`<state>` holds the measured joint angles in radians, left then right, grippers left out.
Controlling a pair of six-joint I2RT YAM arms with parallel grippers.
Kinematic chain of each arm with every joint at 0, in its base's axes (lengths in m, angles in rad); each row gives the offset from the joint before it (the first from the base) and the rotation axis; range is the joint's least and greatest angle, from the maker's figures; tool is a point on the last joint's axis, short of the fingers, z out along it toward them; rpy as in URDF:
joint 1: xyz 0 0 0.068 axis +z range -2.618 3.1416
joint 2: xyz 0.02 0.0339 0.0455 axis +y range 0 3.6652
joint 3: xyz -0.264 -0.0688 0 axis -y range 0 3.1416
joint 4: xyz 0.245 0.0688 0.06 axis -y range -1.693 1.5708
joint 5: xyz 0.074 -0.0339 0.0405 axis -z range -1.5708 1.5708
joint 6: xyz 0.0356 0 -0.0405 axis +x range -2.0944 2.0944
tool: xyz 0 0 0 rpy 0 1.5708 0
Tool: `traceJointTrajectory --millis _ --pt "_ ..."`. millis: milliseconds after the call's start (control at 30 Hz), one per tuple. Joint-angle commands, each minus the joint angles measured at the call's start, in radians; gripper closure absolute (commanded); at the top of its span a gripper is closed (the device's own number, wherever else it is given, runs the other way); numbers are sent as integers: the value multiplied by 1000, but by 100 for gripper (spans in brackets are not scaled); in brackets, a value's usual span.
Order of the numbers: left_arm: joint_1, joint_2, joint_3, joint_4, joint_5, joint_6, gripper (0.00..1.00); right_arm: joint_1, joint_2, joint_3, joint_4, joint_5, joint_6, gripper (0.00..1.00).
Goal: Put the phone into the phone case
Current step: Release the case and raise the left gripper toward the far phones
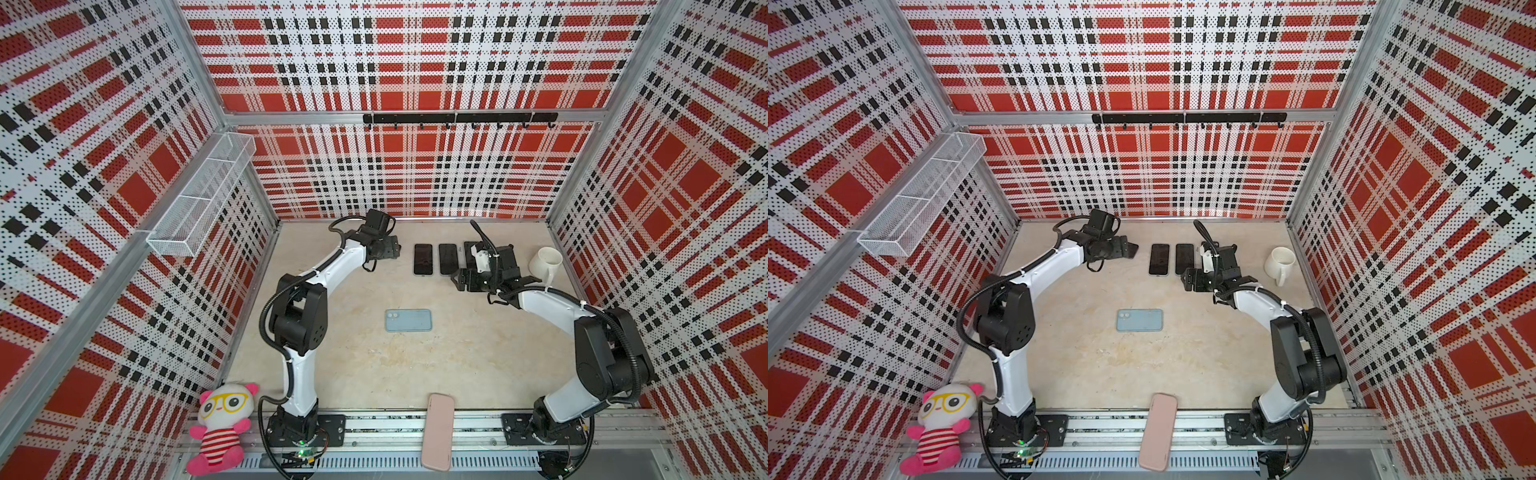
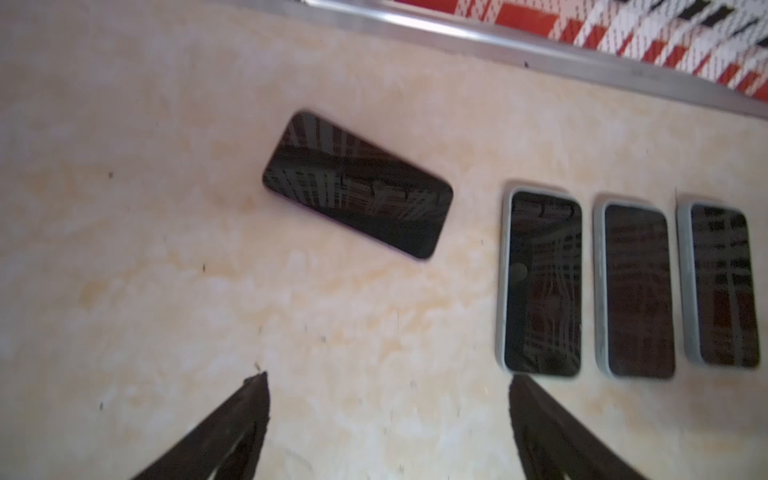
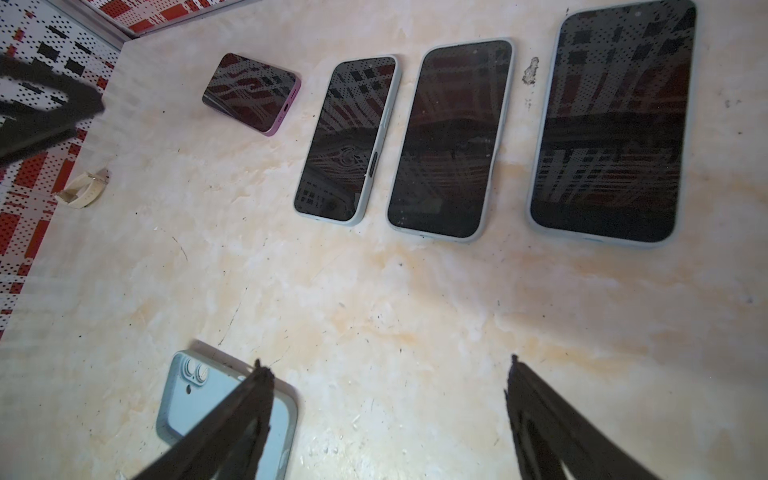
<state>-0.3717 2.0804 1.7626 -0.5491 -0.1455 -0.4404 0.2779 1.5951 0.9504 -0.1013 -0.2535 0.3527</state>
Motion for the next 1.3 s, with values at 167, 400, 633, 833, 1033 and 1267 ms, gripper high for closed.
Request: traceJointTrajectory --millis 167,400,633,833,1033,1267 --pt "48 331 352 164 125 -31 29 -11 -12 1 0 0 -21 10" --pt "51 500 497 232 224 -82 39 -13 15 9 0 -12 -26 10" --pt "59 573 540 205 243 -90 37 -13 28 17 -7 -16 -29 11" --pt "56 613 582 127 242 -55 37 -13 30 17 -11 -9 -30 11" --pt "54 620 595 -20 223 45 38 -13 42 24 -10 -13 -33 11" --pt "47 617 594 -71 230 94 37 -13 45 25 -14 -14 -31 11"
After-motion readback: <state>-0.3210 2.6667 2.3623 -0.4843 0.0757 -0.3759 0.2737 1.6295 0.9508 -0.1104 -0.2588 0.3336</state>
